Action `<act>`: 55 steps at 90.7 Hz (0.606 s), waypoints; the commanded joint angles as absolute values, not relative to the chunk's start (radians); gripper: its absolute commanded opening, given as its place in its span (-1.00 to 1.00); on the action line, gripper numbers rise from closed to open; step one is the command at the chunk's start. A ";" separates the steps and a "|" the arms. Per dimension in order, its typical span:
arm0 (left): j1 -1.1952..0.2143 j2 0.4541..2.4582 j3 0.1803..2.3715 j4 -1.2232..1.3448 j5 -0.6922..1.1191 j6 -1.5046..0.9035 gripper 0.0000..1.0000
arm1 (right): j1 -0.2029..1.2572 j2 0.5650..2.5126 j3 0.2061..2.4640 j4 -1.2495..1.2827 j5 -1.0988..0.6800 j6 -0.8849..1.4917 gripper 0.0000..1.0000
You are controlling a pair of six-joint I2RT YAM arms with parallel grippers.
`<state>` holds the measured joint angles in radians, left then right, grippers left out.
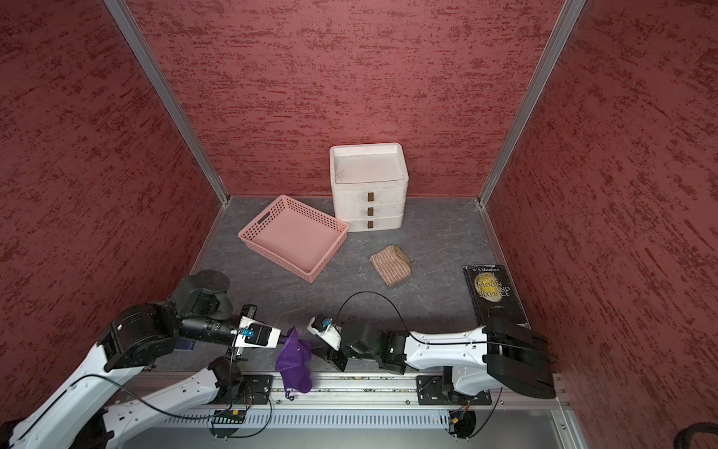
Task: Fold the square dishcloth
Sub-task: Flatten out the cleaning item at the center of the board.
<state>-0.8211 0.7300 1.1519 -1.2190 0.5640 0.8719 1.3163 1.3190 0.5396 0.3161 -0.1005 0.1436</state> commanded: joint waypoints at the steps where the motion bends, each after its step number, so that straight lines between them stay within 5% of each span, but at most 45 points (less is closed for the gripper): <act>1: -0.827 0.714 1.129 -1.221 0.542 0.898 -1.00 | 1.325 1.293 0.538 0.382 -0.206 0.155 -0.01; 14: -0.827 0.707 1.126 -1.219 0.551 0.896 -1.00 | 1.325 1.329 0.556 0.363 -0.318 0.156 0.15; 29: -0.827 0.710 1.145 -1.228 0.565 0.888 -1.00 | 1.325 1.400 0.593 0.394 -0.324 0.160 0.08; 51: -0.825 0.709 1.152 -1.228 0.553 0.884 -1.00 | 1.325 1.357 0.558 0.441 -0.235 0.196 -1.00; 55: -0.825 0.708 1.151 -1.223 0.550 0.884 -1.00 | 1.325 1.337 0.549 0.430 -0.226 0.212 -1.00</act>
<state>-0.8211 0.7139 1.1286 -1.2201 0.5446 0.8871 1.3201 1.3884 0.5655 0.3927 -0.2619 0.1761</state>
